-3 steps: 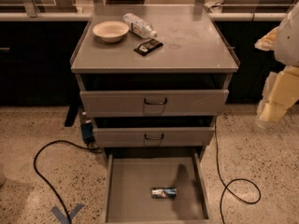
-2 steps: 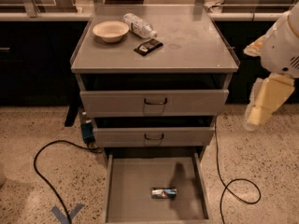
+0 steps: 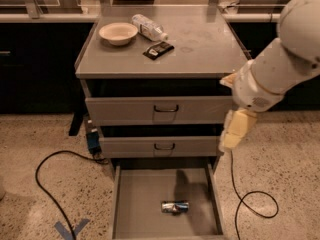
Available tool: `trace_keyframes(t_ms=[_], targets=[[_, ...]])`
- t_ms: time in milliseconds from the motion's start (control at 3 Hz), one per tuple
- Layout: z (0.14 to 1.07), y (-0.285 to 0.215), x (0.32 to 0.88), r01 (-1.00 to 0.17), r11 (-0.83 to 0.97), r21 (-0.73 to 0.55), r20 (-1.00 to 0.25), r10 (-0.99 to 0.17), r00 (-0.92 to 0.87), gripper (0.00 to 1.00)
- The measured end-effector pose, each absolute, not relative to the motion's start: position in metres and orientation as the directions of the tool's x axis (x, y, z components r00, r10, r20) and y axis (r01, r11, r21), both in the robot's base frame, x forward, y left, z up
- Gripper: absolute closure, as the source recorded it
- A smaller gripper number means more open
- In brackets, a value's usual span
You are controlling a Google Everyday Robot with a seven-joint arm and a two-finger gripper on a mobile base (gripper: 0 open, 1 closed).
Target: Pick redbull can from bottom drawer and place on counter
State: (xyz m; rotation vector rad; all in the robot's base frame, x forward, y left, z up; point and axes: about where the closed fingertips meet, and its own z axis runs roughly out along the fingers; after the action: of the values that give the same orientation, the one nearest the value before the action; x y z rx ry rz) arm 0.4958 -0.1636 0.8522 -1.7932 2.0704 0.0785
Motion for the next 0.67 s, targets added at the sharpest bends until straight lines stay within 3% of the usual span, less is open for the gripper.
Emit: trace_keyframes(t_ms=[667], targets=[[0.8054, -0.1472, 0.5190, -0.960, 0.189, -0.204, -0.397, -0.913, -0.096, 0.00]])
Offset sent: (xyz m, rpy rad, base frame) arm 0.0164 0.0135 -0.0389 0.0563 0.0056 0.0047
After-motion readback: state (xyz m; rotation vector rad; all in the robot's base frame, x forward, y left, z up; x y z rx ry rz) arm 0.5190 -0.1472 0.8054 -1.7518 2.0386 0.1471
